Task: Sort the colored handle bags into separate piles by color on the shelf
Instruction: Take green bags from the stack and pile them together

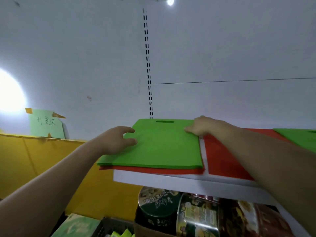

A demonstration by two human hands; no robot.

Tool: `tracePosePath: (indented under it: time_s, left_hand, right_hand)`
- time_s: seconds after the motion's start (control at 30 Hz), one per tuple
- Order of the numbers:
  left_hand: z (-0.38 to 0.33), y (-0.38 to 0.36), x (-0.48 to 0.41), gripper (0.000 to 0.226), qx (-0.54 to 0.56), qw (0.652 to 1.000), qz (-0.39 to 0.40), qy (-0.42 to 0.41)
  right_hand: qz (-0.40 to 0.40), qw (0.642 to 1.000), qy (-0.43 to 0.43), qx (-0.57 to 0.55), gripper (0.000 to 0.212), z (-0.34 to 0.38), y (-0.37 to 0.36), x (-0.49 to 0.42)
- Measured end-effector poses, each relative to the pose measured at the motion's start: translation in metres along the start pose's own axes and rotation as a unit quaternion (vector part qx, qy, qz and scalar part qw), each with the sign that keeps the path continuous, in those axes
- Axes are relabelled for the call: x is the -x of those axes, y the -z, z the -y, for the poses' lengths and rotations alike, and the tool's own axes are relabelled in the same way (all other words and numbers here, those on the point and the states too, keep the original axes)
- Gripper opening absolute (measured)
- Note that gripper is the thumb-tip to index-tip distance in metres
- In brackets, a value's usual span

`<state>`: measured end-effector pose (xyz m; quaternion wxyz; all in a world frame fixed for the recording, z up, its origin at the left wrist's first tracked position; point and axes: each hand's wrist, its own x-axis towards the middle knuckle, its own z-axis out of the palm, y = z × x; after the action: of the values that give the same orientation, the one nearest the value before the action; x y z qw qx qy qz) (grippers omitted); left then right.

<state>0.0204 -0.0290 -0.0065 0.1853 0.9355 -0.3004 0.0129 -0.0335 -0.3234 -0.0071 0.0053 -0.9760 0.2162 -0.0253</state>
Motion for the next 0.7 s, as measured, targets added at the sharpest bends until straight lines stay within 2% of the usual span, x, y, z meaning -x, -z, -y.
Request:
tracePosePath:
  time_s: [0.1, 0.2, 0.37, 0.47, 0.53, 0.6, 0.7]
  left_hand:
    - [0.004, -0.004, -0.014, 0.068, -0.002, 0.999, 0.053, 0.001]
    - [0.011, -0.009, -0.023, 0.077, 0.018, 0.995, 0.103, -0.002]
    - [0.018, -0.012, -0.028, 0.077, 0.053, 0.992, 0.104, -0.04]
    - [0.02, -0.012, -0.029, 0.077, 0.057, 0.991, 0.097, -0.066]
    - [0.024, -0.011, -0.031, 0.082, 0.065, 0.991, 0.095, -0.069]
    - [0.031, -0.011, -0.032, 0.087, 0.089, 0.991, 0.074, -0.069]
    - [0.035, -0.007, -0.034, 0.076, 0.234, 0.968, 0.016, -0.087]
  right_hand:
    - [0.024, 1.0, -0.004, 0.007, 0.066, 0.0, -0.002, -0.002]
    - [-0.002, 1.0, -0.009, 0.029, 0.062, 0.002, -0.001, -0.006]
    - [-0.092, 0.994, -0.037, 0.04, 0.047, 0.012, -0.001, 0.004]
    - [-0.176, 0.982, -0.052, -0.044, 0.032, 0.02, 0.007, 0.016]
    - [-0.248, 0.952, -0.068, -0.165, 0.027, 0.027, 0.014, 0.026]
    - [-0.318, 0.906, -0.077, -0.268, 0.029, 0.036, 0.02, 0.039]
    - [-0.404, 0.84, -0.085, -0.352, 0.033, 0.049, 0.033, 0.069]
